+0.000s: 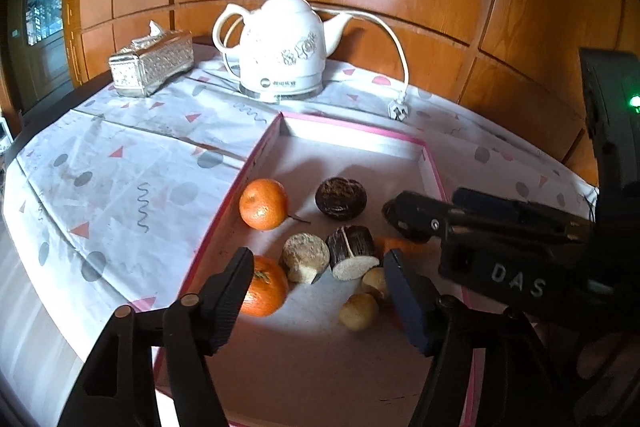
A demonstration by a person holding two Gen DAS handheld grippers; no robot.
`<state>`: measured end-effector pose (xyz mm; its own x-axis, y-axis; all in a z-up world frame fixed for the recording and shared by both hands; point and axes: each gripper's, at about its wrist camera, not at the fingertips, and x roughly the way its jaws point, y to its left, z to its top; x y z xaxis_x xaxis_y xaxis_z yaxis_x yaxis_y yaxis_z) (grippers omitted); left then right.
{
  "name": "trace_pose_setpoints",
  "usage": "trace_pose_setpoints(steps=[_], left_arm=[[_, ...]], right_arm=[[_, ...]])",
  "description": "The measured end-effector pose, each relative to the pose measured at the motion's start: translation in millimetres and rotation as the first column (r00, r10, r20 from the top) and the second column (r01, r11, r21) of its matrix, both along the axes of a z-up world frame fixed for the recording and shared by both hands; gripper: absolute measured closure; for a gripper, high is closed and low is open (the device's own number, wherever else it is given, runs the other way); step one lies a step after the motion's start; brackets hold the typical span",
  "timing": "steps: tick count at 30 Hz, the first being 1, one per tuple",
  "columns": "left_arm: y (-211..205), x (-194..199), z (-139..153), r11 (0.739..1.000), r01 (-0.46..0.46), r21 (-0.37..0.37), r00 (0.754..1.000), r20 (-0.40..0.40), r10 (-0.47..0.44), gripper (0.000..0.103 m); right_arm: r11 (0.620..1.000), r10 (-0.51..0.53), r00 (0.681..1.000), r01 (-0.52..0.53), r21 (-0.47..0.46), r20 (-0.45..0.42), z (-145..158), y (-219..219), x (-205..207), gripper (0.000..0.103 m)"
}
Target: Organize fruits
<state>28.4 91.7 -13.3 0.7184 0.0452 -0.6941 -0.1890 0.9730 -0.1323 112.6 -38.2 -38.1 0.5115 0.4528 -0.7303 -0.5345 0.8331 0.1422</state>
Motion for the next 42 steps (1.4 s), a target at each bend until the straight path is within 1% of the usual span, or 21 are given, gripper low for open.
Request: trace_pose_setpoints(steps=[3, 5, 7, 10, 12, 14, 17, 21, 26, 31, 42], left_arm=[[-0.7, -2.3, 3.3, 1.0, -0.006, 0.006, 1.0, 0.006, 0.006, 0.027], [-3.3, -4.2, 5.0, 1.0, -0.009, 0.019, 1.0, 0.009, 0.008, 0.024], [-5.5, -7.7, 6.8, 1.0, -0.009, 0.028, 1.0, 0.017, 0.008, 0.023], [-9.4, -12.9, 8.2, 0.999, -0.014, 0.05, 1.0, 0.022, 0.013, 0.015], [-12.3, -17.6, 9.0, 0.998, -0.015, 0.056, 0.999, 0.03, 0.013, 0.014], [-13.1, -21.9, 10.0, 0.998, -0.022, 0.054, 0.999, 0.036, 0.021, 0.007], [-15.5, -28.8, 13.7, 0.998, -0.033, 0.062, 0.998, 0.055, 0.03, 0.001], [-17.8, -35.1, 18.5, 0.997, -0.044, 0.071, 0.997, 0.068, 0.039, 0.0], [-19.5, -41.3, 23.1, 0.995, -0.052, 0.091, 0.995, 0.085, 0.044, 0.0], [-21.4, -46.0, 26.2, 0.994, -0.054, 0.097, 0.994, 0.1, 0.044, 0.0], [-19.9, -50.4, 29.8, 0.988, -0.104, 0.112, 0.989, 0.119, 0.09, 0.0]], right_arm=[[1.0, -0.008, 1.0, 0.008, 0.003, 0.0, 2.3, -4.5, -5.5, 0.038], [0.999, -0.039, 0.999, 0.039, 0.016, 0.014, 6.1, -13.3, -13.0, 0.038], [0.997, -0.079, 0.996, 0.078, 0.026, 0.029, 10.3, -22.0, -19.7, 0.038], [0.99, -0.136, 0.99, 0.133, 0.055, 0.04, 15.2, -38.0, -31.7, 0.038], [0.982, -0.185, 0.982, 0.182, 0.057, 0.044, 16.7, -49.2, -39.0, 0.038], [0.969, -0.245, 0.967, 0.242, 0.04, 0.065, 18.0, -60.6, -47.3, 0.038], [0.95, -0.313, 0.946, 0.312, 0.034, 0.079, 17.6, -73.6, -57.0, 0.038], [0.949, -0.312, 0.946, 0.314, -0.013, 0.084, 12.3, -73.1, -65.1, 0.038], [0.947, -0.313, 0.944, 0.318, -0.042, 0.1, 7.7, -69.2, -74.3, 0.038], [0.948, -0.309, 0.946, 0.314, -0.046, 0.095, 5.3, -66.7, -79.5, 0.038], [0.959, -0.275, 0.956, 0.281, -0.047, 0.103, 5.7, -57.7, -85.4, 0.038]])
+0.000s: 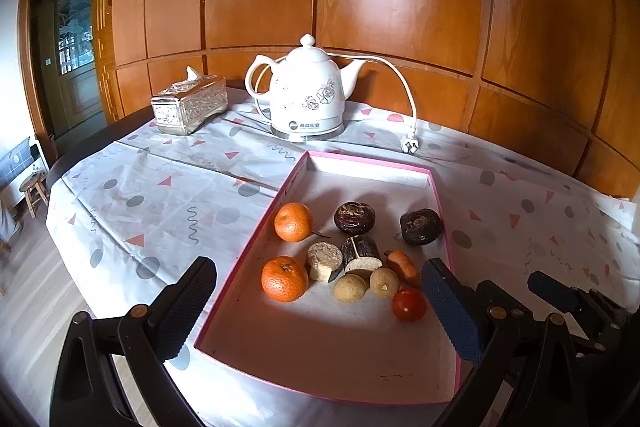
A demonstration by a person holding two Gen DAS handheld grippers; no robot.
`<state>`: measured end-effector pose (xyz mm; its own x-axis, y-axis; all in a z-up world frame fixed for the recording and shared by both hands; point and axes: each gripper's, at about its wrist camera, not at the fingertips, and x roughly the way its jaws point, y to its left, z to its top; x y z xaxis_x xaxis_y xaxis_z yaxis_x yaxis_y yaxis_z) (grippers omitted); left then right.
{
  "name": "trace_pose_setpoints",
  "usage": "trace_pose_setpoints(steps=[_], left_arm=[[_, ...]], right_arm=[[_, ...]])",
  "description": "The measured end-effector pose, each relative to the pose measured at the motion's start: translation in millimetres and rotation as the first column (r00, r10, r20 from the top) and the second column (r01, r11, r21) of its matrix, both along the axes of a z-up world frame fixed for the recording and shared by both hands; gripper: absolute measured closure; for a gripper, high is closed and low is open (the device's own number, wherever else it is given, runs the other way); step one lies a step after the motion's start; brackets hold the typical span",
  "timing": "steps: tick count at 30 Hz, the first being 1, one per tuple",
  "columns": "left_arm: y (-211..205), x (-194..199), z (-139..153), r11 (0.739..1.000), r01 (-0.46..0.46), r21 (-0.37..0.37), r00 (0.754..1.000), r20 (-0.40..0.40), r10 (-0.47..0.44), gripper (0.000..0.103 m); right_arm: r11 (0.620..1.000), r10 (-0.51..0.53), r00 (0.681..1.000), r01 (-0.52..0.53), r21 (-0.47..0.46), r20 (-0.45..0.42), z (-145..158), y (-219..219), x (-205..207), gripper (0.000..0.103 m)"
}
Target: Organize fruits
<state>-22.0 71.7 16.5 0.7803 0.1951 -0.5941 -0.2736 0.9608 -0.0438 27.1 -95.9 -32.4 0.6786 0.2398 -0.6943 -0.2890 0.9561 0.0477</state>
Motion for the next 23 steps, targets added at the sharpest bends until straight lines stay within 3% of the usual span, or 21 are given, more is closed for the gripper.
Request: trace_pose_setpoints(steps=[23], left_arm=[[0.5, 3.2, -0.3, 1.0, 0.004, -0.013, 1.0, -0.007, -0.004, 0.003]], right_arm=[[1.0, 0.01, 1.0, -0.01, -0.008, -0.006, -3.1, 1.8, -0.4, 0.038]])
